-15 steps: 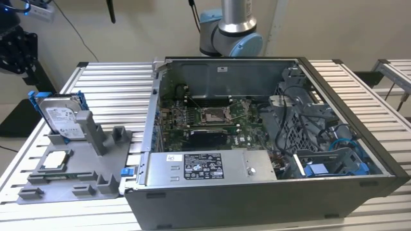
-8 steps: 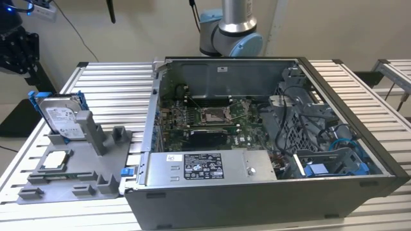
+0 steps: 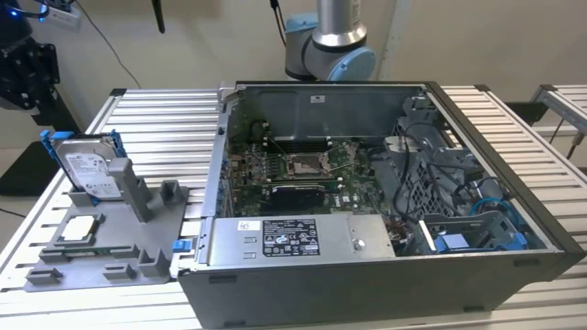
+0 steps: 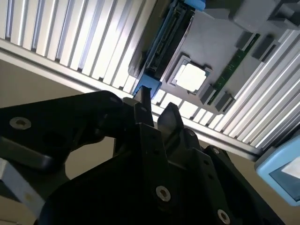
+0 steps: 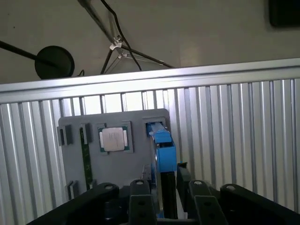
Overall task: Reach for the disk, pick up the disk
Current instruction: 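Pick up the disk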
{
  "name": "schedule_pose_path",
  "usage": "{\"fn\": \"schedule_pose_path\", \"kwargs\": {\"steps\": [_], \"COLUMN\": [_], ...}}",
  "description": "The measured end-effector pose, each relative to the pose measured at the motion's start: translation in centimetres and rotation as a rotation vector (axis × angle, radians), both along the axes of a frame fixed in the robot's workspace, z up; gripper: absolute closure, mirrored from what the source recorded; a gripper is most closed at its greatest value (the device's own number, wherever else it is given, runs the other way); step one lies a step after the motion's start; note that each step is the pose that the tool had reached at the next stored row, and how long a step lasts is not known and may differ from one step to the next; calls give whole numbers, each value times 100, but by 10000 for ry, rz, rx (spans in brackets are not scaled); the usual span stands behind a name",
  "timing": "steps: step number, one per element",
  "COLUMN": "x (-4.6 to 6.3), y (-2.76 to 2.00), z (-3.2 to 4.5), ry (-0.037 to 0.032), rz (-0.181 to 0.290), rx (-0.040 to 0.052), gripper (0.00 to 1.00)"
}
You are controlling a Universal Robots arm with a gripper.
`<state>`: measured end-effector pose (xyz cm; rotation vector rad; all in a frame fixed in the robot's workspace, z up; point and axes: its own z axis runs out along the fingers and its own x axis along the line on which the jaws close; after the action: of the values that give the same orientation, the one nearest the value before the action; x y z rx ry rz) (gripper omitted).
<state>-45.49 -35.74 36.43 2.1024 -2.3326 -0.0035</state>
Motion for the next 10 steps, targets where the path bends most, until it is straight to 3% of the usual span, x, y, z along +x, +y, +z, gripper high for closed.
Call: {"fn": "schedule_pose_path", "kwargs": {"steps": [10], "x": [0], "y": [0], "z": [-33], "ry": [-3], "rz": [0], "rx": [1], "gripper": [0]}}
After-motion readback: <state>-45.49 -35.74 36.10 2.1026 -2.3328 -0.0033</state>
